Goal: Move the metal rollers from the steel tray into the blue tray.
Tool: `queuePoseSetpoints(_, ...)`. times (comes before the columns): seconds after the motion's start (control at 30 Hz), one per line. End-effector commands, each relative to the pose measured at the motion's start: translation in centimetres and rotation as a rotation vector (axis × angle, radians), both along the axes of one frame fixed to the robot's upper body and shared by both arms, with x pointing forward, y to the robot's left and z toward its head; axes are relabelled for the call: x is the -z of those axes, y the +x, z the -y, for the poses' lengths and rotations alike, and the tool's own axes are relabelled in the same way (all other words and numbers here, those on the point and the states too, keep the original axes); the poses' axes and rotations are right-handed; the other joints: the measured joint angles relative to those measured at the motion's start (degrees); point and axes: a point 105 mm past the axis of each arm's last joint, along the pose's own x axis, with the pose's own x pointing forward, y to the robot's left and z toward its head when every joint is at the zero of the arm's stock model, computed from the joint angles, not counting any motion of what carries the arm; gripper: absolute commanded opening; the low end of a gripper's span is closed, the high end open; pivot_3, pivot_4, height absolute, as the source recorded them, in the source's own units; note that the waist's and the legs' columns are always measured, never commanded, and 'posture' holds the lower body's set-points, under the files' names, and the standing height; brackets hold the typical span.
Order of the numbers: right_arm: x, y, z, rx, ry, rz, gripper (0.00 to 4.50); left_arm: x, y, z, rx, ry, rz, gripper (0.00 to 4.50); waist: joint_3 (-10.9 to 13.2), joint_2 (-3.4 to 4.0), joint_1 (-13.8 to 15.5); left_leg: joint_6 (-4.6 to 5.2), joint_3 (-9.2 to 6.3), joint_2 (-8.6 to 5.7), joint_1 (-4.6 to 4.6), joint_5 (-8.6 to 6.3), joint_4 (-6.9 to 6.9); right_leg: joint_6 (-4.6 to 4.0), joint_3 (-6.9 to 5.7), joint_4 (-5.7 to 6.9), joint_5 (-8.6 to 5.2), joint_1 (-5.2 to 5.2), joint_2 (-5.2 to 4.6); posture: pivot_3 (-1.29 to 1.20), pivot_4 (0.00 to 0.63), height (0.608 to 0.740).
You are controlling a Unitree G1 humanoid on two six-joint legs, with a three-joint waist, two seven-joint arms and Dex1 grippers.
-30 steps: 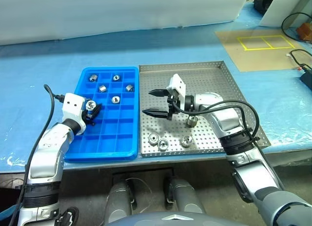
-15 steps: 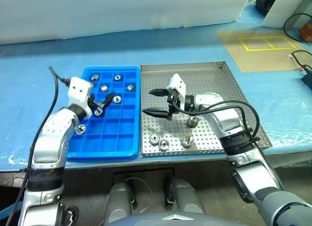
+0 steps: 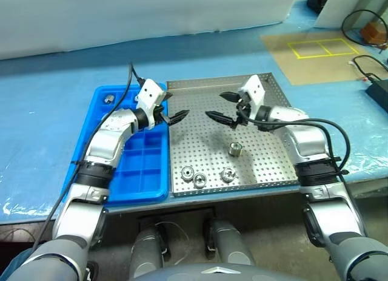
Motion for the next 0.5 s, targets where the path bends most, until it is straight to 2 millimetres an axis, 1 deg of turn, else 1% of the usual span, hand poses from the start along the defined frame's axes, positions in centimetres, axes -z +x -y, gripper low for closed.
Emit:
queuePoseSetpoints(0.03,-1.4,-0.8,1.1,0.043,0.028,0.062,4.5,-0.7,0.3,3.2,0.111,-0.008,0.027,4.45,0.0,0.0,-1.07,0.02,0.0,0.0,-0.03,-0.01,0.0,0.0,-0.01,-0.03,0.0,-0.01,0.0,-0.78,0.15,0.74)
queuePoseSetpoints(0.1,-1.2,-1.2,1.5,0.074,0.038,0.064,4.5,-0.1,0.3,4.9,0.163,-0.006,0.003,4.45,0.0,0.0,-2.5,0.08,0.0,-0.01,-0.13,-0.04,0.02,0.01,-0.02,-0.07,0.0,-0.07,0.0,-0.81,0.15,0.74)
queuePoseSetpoints(0.17,-1.1,-1.5,1.6,0.095,0.044,0.064,4.5,0.4,0.4,5.9,0.196,-0.004,-0.017,4.45,0.0,0.0,-4.16,0.19,-0.01,-0.03,-0.29,-0.1,0.14,0.03,-0.03,-0.08,0.0,-0.18,-0.01,-0.85,0.15,0.74)
queuePoseSetpoints(0.27,-0.7,-2.6,1.3,0.102,0.057,0.058,4.5,0.5,0.0,8.2,0.276,-0.014,-0.037,4.45,0.0,0.0,-6.95,0.34,-0.02,-0.04,-0.45,-0.2,0.29,0.06,-0.08,-0.12,0.0,-0.24,-0.01,-0.89,0.15,0.74)
queuePoseSetpoints(0.4,-0.3,-3.4,1.4,0.129,0.06,0.049,4.5,1.2,-0.5,9.9,0.353,0.019,-0.056,4.45,0.0,0.0,-10.71,0.4,-0.08,-0.08,-0.56,-0.23,0.35,0.22,-0.22,-0.23,0.01,-0.25,0.0,-0.93,0.15,0.74)
queuePoseSetpoints(0.5,-0.4,-3.6,1.7,0.148,0.059,0.047,4.5,1.7,-0.6,10.2,0.371,0.044,-0.063,4.45,0.0,0.0,-13.22,0.4,-0.17,-0.14,-0.61,-0.24,0.36,0.43,-0.31,-0.33,-0.01,-0.2,-0.01,-0.94,0.15,0.74)
